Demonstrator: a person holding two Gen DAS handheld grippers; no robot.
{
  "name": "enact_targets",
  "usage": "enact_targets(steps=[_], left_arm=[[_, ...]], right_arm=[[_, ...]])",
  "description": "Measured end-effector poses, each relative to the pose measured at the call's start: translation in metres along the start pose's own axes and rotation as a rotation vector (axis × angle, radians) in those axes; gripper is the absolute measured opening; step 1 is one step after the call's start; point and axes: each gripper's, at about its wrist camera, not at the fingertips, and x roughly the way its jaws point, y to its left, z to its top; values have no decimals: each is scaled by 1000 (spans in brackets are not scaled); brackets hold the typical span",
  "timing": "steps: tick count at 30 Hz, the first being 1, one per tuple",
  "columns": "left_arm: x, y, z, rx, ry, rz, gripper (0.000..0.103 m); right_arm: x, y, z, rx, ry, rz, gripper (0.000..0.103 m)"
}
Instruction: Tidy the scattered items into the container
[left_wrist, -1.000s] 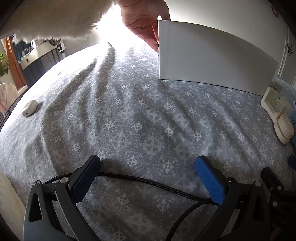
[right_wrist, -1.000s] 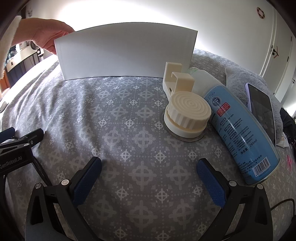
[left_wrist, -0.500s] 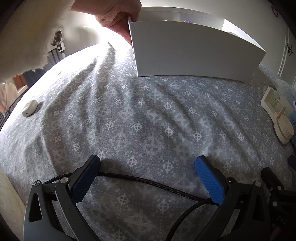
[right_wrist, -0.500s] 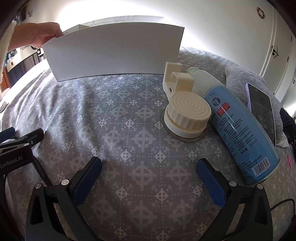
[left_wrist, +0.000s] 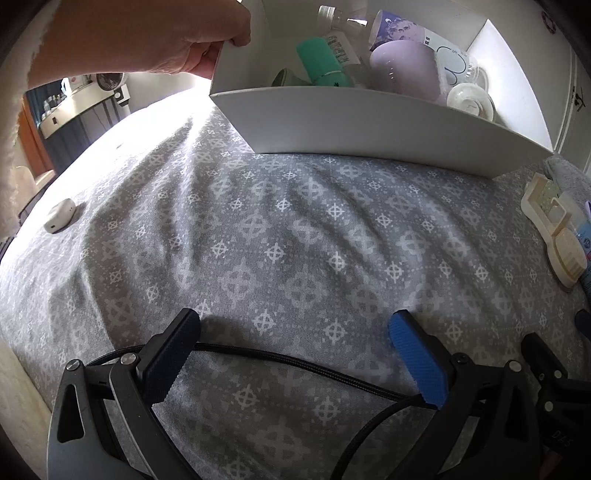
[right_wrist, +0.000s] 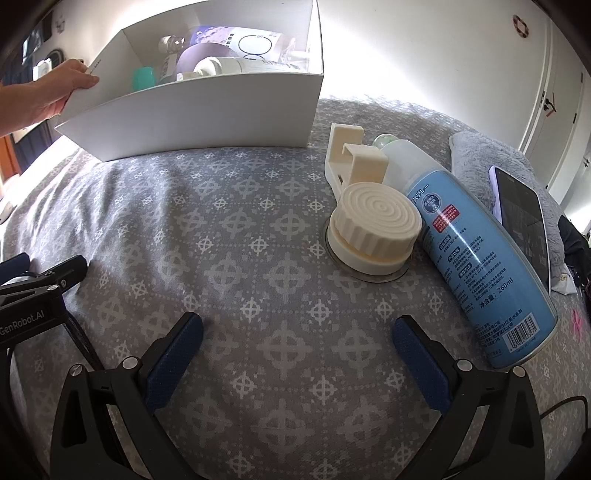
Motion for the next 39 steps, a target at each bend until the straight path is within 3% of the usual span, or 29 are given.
enact_targets(steps=[39], left_arm=[[6,1,-1,5,-1,1,103]], right_arm=[[4,4,-5,-5,4,-3,103]])
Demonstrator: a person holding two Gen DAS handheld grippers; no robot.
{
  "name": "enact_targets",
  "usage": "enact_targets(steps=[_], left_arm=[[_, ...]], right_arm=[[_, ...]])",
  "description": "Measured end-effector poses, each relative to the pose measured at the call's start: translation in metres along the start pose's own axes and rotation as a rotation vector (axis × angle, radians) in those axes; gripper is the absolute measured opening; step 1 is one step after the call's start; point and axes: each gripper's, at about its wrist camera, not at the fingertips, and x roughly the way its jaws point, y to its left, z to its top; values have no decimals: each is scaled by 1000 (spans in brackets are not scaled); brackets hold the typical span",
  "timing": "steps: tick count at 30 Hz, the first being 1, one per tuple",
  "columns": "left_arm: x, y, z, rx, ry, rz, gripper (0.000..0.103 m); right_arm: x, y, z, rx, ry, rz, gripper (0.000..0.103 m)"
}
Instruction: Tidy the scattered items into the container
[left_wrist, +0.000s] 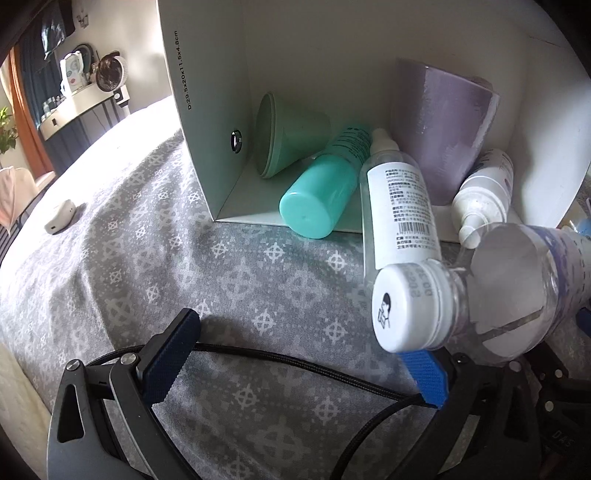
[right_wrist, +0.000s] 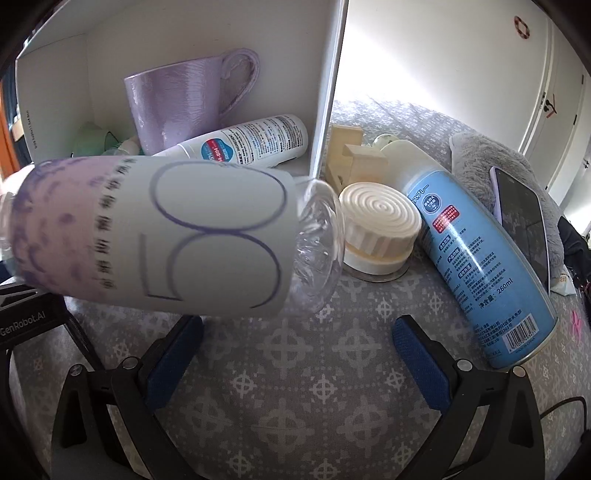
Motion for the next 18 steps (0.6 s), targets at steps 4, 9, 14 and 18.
enact_targets(steps=[4,9,14,18], left_arm=[[1,-1,-1,-1,0,-1,103],[1,-1,-1,0,0,0,103],[1,-1,-1,-1,0,0,103],[1,-1,-1,0,0,0,103]], right_arm=[[1,0,-2,0,0,0,103],[1,0,-2,0,0,1,103],[1,1,-2,0,0,0,103],[1,1,-2,0,0,0,103]])
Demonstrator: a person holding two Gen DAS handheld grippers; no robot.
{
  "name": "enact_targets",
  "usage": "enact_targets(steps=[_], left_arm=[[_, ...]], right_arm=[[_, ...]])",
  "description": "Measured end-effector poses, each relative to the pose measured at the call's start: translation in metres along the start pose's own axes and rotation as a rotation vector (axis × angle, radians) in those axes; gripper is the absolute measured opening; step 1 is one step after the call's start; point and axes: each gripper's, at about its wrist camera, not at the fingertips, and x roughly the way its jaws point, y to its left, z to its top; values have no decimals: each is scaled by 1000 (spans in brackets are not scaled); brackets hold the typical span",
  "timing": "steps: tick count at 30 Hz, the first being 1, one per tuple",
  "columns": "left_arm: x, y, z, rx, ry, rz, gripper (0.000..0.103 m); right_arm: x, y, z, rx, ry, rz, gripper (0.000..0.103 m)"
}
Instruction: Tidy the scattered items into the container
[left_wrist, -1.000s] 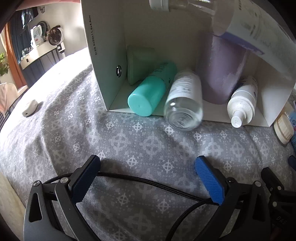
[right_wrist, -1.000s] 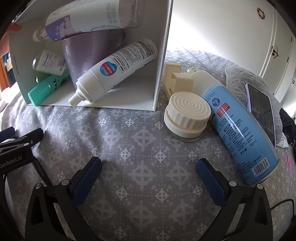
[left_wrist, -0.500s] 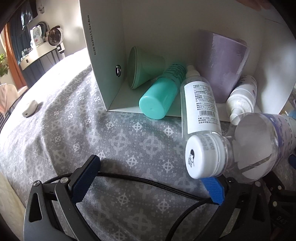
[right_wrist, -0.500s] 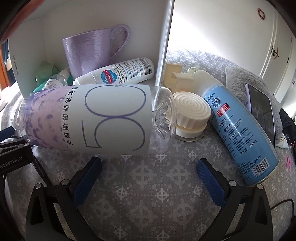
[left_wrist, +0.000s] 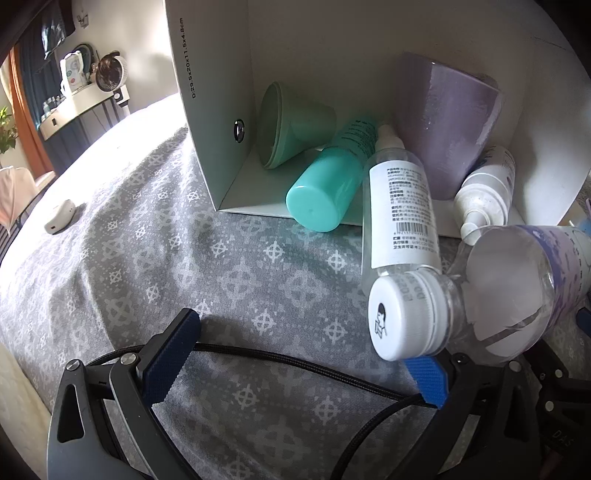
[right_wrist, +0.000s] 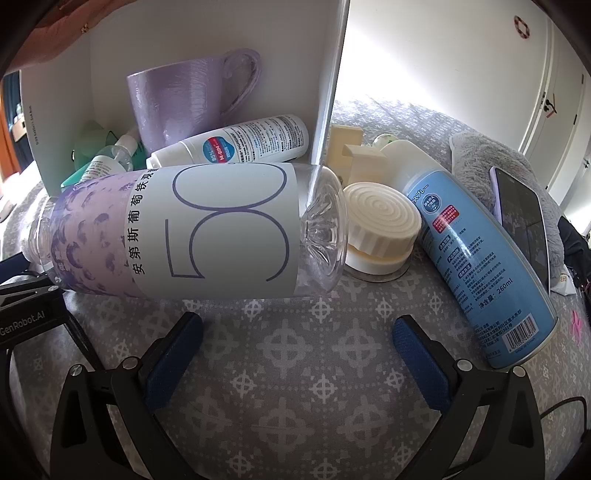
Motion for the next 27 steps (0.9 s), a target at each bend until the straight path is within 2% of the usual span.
enact_targets(steps=[27], left_arm=[[-1,5,1,4,2,1,103]], right_arm=[[2,2,-9,-2,2,-2,103]])
